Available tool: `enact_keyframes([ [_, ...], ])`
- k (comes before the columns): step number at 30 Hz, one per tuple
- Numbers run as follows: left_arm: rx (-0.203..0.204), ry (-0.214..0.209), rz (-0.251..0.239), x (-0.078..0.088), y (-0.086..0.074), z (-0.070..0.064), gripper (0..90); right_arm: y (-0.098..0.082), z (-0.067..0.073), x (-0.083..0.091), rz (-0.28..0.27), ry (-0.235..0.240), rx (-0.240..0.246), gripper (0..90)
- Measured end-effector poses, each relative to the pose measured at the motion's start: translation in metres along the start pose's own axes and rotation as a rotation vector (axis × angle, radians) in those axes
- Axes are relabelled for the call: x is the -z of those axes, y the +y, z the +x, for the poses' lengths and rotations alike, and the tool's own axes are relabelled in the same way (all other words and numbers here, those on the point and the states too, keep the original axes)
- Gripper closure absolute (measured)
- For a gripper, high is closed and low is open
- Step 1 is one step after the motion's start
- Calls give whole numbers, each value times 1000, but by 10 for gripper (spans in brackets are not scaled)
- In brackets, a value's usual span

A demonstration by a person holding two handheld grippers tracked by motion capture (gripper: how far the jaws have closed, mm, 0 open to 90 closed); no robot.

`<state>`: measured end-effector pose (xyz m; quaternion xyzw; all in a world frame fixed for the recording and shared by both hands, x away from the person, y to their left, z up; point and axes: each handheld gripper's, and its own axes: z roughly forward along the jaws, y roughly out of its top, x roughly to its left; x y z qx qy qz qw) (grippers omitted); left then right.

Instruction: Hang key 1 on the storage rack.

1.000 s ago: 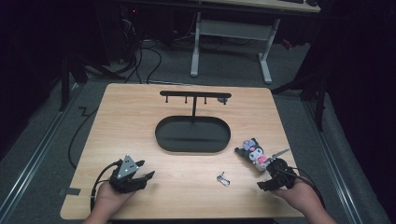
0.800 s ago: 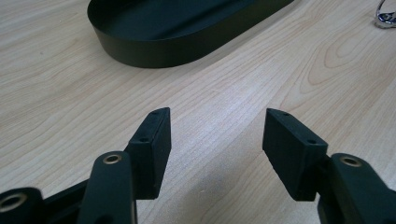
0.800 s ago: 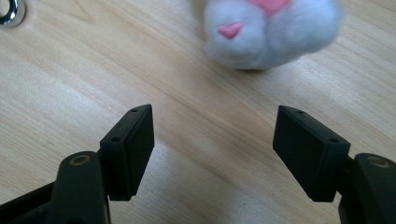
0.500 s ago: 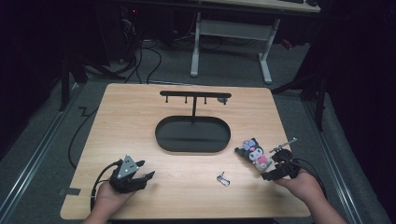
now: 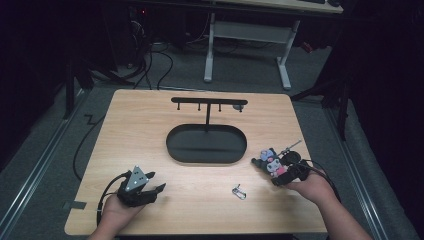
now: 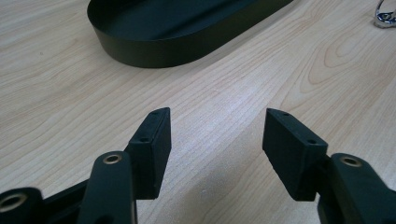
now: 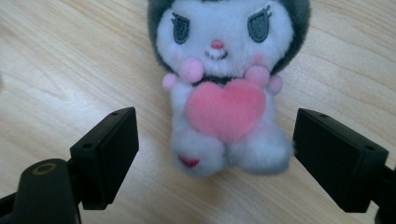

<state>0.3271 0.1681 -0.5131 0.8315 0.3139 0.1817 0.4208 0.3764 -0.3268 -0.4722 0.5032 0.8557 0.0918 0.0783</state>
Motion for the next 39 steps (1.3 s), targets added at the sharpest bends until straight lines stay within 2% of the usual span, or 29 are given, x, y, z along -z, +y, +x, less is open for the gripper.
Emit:
enact_keyframes([
  [5, -2, 0, 1, 0, 0, 0, 429, 6, -1, -8, 21, -5, 12, 166],
  [7, -1, 0, 0, 0, 0, 0, 429, 7, -3, -10, 26, -9, -2, 197],
  [9, 0, -1, 0, 0, 0, 0, 429, 8, -5, -12, 26, -15, 7, 240],
  [14, -1, -2, 0, 0, 0, 0, 429, 10, -5, -13, 22, -4, 5, 330],
  [15, -1, -2, 0, 0, 0, 0, 429, 10, -5, -14, 26, 9, 8, 375],
  [21, 0, 0, 0, 0, 0, 0, 429, 11, -5, -15, 34, 14, 12, 449],
  [23, 1, 0, 0, 0, 0, 0, 429, 11, -8, -9, 16, 59, -12, 457],
  [26, 1, 0, 0, 0, -1, 0, 428, 9, -7, -4, 5, 81, -19, 458],
  [30, -4, -1, 4, -1, 0, 0, 428, 6, -6, 6, -18, 94, -20, 458],
  [31, -5, 0, 3, -1, 0, -1, 428, 5, -4, 11, -40, 105, -18, 458],
  [35, -10, 0, 6, -2, 0, -2, 427, 5, -1, 20, -55, 109, -15, 458],
  [39, -10, 3, 6, -1, -1, -2, 426, 6, 3, 30, -86, 139, -31, 458],
])
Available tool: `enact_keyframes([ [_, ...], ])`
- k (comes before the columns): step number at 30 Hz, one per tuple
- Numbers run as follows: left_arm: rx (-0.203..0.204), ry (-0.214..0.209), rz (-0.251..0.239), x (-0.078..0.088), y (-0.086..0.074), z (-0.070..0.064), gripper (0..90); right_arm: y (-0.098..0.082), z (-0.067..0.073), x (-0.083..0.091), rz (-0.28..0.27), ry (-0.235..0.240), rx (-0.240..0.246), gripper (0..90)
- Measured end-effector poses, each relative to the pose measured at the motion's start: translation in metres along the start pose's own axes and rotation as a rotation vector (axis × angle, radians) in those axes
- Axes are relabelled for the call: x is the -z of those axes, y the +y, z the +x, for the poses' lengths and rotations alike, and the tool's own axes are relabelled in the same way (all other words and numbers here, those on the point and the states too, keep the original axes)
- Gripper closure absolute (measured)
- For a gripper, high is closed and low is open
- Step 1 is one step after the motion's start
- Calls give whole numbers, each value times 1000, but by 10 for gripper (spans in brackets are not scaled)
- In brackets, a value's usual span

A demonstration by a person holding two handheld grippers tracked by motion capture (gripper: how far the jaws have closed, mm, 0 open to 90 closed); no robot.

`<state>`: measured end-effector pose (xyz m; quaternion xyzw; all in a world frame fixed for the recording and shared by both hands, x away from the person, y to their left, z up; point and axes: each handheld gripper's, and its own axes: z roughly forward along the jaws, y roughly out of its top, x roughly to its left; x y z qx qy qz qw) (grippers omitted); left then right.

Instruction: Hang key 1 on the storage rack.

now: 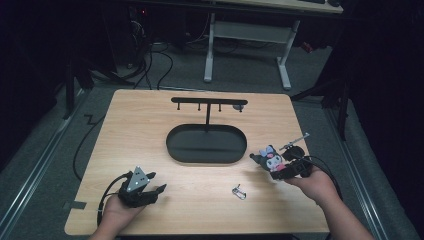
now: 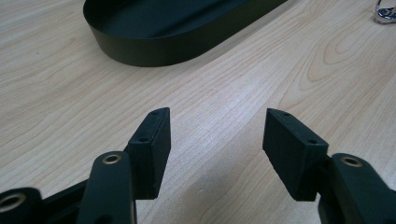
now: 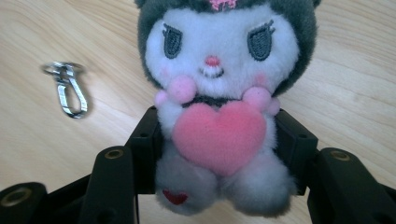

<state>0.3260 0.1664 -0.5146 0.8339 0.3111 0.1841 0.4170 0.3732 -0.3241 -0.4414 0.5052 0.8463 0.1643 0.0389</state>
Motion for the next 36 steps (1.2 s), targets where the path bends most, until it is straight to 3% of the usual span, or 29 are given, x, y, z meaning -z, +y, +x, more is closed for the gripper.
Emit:
enact_keyframes([
  [14, 11, -5, -17, 5, -3, 1, 424, 19, 19, 16, -37, 52, 23, 458],
  [26, 11, -9, -17, 5, -2, 2, 424, 48, 33, 14, -49, 42, 62, 459],
  [36, 5, -9, -16, 4, -2, 1, 424, 67, 35, 26, -72, 44, 53, 461],
])
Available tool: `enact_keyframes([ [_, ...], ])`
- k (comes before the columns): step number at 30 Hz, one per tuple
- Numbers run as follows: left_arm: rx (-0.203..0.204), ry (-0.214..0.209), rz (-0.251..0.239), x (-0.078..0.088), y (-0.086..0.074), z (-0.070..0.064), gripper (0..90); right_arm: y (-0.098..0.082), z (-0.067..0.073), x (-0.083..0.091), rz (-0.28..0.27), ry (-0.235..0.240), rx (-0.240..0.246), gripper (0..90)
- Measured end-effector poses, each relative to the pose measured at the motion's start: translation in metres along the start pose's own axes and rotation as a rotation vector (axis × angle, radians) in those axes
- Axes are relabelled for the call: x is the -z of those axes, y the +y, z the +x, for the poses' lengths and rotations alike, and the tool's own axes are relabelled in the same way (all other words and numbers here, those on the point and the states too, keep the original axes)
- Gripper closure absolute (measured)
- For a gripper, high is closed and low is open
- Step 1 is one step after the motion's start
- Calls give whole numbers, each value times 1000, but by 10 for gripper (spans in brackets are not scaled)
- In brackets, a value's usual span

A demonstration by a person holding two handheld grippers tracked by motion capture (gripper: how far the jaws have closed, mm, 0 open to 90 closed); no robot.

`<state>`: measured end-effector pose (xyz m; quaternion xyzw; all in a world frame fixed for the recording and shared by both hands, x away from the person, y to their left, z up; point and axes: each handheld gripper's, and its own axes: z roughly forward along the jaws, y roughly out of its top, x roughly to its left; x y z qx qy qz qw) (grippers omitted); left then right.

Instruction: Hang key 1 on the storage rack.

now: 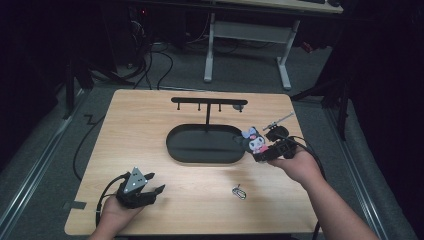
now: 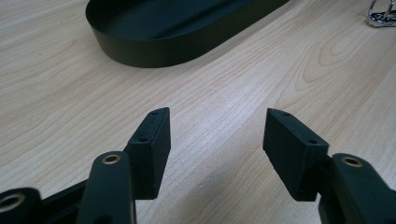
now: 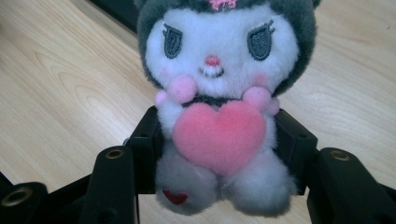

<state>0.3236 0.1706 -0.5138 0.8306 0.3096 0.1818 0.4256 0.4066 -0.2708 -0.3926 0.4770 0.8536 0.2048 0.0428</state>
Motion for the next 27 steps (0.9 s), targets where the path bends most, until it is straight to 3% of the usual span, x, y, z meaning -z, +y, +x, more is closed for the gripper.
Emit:
enact_keyframes([
  [8, -6, -2, 0, 0, 1, 0, 424, 20, 4, 17, -18, -7, 10, 461],
  [27, -6, -6, -6, 0, 2, 1, 425, 49, 13, 52, -52, -32, 17, 461],
])
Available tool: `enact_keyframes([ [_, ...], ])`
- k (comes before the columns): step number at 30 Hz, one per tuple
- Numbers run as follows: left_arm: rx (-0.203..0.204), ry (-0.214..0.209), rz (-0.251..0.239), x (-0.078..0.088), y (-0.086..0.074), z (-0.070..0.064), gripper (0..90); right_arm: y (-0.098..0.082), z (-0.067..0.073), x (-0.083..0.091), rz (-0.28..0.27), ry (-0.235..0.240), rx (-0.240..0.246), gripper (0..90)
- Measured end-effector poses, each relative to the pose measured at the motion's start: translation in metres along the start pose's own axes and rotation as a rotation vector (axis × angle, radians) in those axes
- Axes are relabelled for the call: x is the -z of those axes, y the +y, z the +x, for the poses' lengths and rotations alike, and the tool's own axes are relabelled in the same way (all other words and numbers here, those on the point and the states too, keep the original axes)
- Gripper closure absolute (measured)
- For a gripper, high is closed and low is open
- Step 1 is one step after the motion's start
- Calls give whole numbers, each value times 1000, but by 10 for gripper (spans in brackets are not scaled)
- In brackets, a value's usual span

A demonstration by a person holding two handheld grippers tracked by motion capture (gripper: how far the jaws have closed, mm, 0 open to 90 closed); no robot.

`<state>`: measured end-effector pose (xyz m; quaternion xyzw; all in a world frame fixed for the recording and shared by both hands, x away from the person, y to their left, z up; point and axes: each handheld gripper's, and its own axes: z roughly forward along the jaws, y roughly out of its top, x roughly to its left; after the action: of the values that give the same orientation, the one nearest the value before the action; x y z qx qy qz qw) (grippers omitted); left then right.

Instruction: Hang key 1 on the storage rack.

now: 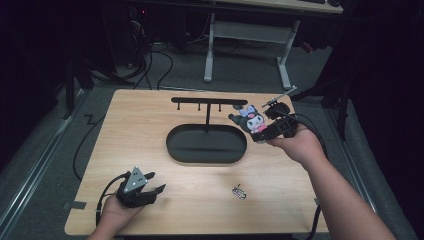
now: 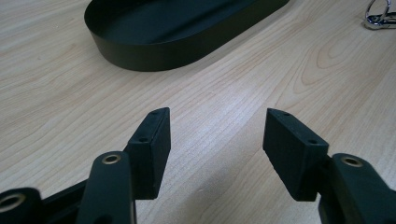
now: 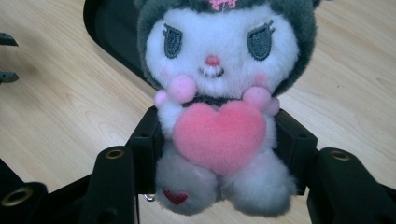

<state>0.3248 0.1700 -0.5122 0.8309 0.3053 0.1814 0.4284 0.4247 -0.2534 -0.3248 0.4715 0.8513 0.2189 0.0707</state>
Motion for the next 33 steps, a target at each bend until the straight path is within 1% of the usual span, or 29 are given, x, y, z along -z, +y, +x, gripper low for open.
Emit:
enact_keyframes([
  [5, -3, -2, -2, -1, 1, 0, 425, 6, 1, 2, -10, -5, 4, 461],
  [9, -6, -3, 2, -1, 1, 0, 424, 8, 0, 0, -6, -8, -1, 461],
  [14, 0, -4, 3, -1, 0, 0, 424, 14, -1, -2, -6, -13, -2, 461],
  [15, -1, -5, 4, -1, 0, 0, 425, 18, -1, -2, -12, -20, 6, 460],
  [18, 1, -4, 0, -1, 0, 0, 425, 22, 0, -1, -17, -29, 6, 460],
  [19, 1, -4, 0, -1, 0, 0, 425, 26, 0, 0, -21, -38, 4, 461],
  [24, 1, -5, 0, -2, 0, 0, 425, 32, -3, -1, -26, -48, -4, 460],
  [26, 1, -5, -2, -1, 0, 0, 425, 35, -4, -2, -29, -61, -5, 460],
  [30, -1, -7, 2, -1, 0, 1, 425, 34, -10, -5, -30, -73, -21, 460],
  [32, 0, -7, 3, -1, 0, 1, 425, 30, -14, -5, -34, -74, -26, 460],
  [33, -1, -8, 5, -1, 0, 1, 424, 27, -17, -5, -38, -71, -38, 460],
])
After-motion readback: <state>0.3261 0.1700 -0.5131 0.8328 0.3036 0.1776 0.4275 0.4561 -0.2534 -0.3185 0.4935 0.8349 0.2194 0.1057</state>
